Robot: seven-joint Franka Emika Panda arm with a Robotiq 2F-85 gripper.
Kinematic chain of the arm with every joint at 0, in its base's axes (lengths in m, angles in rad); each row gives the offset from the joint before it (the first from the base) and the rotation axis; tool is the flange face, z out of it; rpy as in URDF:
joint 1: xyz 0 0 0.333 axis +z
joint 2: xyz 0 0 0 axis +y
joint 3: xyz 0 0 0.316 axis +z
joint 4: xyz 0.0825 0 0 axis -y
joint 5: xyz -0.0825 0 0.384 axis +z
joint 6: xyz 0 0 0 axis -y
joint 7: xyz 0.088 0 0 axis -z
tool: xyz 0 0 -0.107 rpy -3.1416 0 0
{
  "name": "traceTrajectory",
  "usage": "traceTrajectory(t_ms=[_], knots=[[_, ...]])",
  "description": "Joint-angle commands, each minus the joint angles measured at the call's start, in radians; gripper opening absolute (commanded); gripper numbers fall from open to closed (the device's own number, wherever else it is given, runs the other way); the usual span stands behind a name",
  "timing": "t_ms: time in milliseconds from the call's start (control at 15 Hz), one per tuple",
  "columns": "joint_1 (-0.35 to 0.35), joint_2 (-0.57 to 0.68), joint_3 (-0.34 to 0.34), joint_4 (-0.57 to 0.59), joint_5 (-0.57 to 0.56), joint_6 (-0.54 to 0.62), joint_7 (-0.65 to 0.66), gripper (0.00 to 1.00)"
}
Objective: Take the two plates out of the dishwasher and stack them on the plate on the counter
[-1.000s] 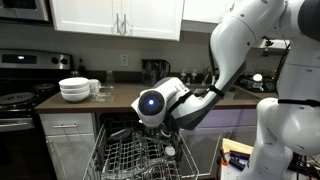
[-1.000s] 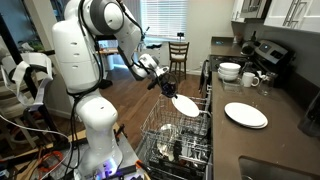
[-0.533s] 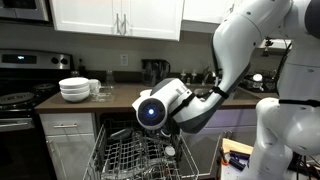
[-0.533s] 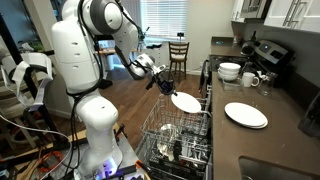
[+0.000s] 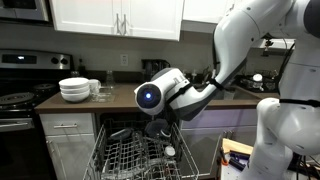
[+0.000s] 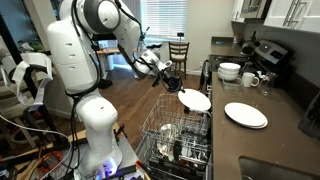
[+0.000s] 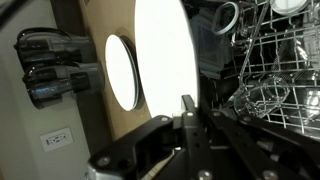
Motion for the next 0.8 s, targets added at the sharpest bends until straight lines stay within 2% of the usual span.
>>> traceTrajectory(t_ms=[0,267,333,667,733], knots=[[-0.042,-0.004,-0.031,0.043,-0.028,0.014,-0.063,0.02],[-0.083,0.015,-0.075,0.095,-0.01,0.044,-0.127,0.02],[-0.066,0.007,-0.058,0.06,0.002,0.029,-0.073,0.06],[-0.084,0.016,-0.074,0.078,0.001,0.048,-0.093,0.06],[-0.085,0.029,-0.075,0.086,-0.012,0.054,-0.083,0.02]])
